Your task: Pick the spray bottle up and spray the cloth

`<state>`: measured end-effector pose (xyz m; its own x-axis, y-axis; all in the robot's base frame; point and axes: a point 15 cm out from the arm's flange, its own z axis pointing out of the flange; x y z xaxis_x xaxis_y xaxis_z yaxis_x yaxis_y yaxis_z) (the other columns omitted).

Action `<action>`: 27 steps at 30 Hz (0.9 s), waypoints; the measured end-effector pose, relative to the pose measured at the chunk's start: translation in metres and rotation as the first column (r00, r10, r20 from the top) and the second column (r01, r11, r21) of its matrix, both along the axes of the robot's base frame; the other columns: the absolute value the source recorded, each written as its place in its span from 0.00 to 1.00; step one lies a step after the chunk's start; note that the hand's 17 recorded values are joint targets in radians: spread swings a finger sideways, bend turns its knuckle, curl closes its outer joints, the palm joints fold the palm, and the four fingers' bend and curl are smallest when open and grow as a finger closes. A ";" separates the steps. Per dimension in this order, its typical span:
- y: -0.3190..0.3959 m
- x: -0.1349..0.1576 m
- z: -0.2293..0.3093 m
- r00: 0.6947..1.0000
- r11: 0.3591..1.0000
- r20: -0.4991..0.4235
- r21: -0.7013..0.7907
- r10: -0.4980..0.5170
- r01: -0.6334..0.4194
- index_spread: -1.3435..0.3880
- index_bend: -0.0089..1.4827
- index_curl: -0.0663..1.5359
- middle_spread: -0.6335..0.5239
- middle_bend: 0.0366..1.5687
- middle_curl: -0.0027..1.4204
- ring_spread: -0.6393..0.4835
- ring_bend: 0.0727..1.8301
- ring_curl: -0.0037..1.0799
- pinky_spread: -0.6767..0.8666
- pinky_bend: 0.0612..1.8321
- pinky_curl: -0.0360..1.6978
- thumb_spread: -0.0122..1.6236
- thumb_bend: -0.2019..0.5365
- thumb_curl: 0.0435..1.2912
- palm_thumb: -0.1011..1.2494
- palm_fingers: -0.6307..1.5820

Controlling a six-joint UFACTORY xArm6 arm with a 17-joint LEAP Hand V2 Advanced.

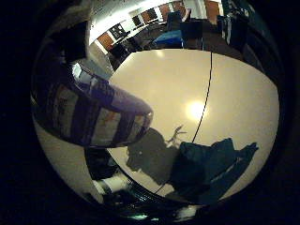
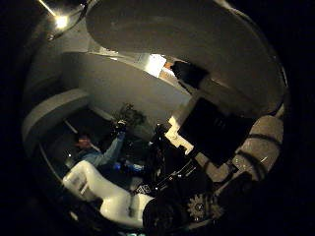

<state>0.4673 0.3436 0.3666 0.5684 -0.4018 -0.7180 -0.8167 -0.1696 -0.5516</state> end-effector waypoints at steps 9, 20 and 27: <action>-0.024 0.007 -0.059 0.997 0.992 -0.077 0.123 0.004 0.006 0.68 0.85 0.46 0.46 0.89 0.48 0.35 0.70 0.81 0.31 0.57 0.73 0.59 0.25 0.50 0.89 0.80; -0.013 0.000 -0.111 0.993 0.987 -0.103 0.154 0.057 -0.041 0.68 0.85 0.46 0.46 0.89 0.48 0.35 0.69 0.81 0.31 0.57 0.73 0.59 0.25 0.51 0.89 0.80; 0.004 -0.014 -0.140 0.986 0.986 -0.129 0.144 0.104 -0.085 0.69 0.85 0.46 0.46 0.89 0.48 0.35 0.68 0.81 0.30 0.56 0.72 0.60 0.24 0.50 0.87 0.80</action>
